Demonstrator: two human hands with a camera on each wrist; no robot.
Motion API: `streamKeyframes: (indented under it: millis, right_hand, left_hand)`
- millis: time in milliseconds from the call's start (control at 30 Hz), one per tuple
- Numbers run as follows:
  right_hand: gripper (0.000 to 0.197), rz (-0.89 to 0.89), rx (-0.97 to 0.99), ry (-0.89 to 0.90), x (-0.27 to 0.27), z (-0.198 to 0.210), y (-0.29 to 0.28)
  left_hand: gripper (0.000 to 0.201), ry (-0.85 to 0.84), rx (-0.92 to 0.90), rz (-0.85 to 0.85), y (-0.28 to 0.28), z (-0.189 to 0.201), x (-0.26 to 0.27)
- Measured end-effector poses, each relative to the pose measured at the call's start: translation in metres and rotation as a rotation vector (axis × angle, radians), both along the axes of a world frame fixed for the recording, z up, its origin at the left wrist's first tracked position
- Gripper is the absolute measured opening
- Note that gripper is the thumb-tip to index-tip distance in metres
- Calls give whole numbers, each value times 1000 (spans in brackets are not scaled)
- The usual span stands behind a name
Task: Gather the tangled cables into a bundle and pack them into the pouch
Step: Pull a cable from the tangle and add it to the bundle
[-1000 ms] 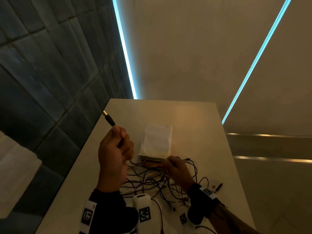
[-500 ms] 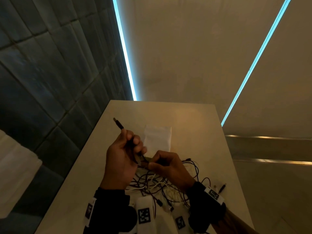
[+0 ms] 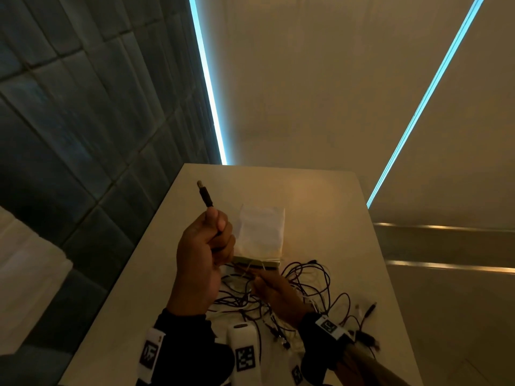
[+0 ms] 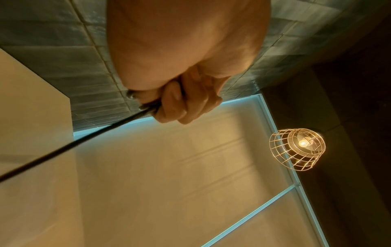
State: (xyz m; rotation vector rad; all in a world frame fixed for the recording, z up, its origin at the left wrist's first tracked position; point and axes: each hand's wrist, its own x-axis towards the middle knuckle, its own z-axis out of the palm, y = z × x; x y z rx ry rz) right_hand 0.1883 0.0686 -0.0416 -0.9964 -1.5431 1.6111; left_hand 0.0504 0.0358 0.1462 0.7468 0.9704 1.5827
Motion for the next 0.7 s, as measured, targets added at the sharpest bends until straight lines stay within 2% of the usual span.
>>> streamKeyframes:
  millis: [67, 133, 200, 267, 367, 433, 500, 567, 700]
  right_hand:
    - [23, -13, -57, -8, -3, -10, -3]
    - [19, -27, -22, -71, -6, -5, -5]
    - [23, -87, 67, -185, -11, -1, 1]
    - [28, -91, 27, -229, -14, 4, 9]
    - [20, -82, 10, -169, -19, 43, 20]
    - [16, -63, 43, -27, -24, 75, 29]
    - [13, -40, 163, 32, -30, 105, 36]
    - [12, -24, 223, 85, -33, 123, 39]
    - [13, 31, 247, 207, -29, 135, 36]
  left_hand:
    - [40, 16, 8, 20, -1, 2, -3]
    - [37, 25, 9, 38, -3, 2, -6]
    - [38, 49, -10, 65, -3, 0, -8]
    - [38, 117, -52, 100, -2, -4, -10]
    - [38, 251, -150, 165, 1, -11, -17]
    - [38, 299, -244, 195, 1, -17, -18]
    - [37, 316, -323, 199, 1, -22, -17]
    - [36, 305, -336, 195, 2, -23, -15]
    - [36, 173, -249, 169, 4, -16, -18]
